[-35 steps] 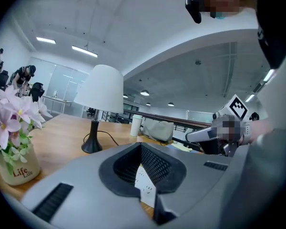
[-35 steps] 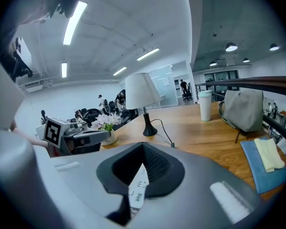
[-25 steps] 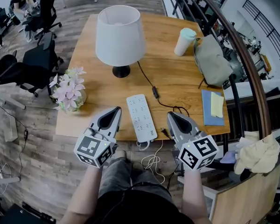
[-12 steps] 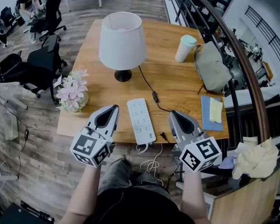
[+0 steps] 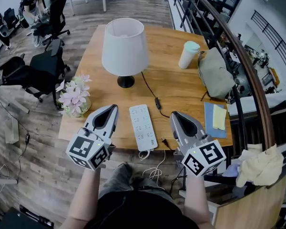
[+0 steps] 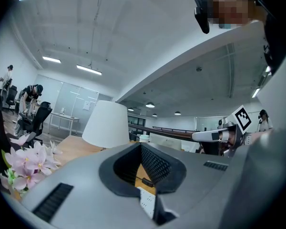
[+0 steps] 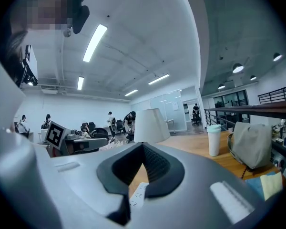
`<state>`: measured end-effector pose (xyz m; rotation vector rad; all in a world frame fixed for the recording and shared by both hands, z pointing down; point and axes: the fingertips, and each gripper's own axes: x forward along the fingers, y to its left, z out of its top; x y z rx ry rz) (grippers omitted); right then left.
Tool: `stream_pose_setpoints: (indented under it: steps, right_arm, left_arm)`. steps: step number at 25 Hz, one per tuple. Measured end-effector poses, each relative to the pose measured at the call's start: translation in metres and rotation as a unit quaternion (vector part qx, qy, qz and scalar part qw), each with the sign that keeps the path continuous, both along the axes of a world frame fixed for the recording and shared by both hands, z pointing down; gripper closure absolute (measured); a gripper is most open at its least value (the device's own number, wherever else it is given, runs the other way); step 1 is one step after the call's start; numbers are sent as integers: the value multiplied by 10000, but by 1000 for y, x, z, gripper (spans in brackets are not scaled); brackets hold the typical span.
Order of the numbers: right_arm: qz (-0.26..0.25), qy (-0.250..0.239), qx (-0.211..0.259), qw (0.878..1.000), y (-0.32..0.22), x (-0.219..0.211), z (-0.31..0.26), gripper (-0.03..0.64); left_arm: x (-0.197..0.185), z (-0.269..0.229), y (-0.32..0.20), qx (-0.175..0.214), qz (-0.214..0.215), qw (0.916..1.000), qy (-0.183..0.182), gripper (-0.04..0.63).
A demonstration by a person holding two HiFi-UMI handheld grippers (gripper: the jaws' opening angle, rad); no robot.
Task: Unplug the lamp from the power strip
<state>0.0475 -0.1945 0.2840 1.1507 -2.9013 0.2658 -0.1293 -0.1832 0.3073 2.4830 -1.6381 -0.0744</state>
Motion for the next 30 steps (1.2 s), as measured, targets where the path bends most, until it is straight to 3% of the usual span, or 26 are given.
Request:
stream_pose_setpoints:
  steps: [30]
  right_arm:
    - [191,-124,480,9986,-10,7,-34,609]
  left_arm:
    - [2,-46,-24,342,81,9993,122,598]
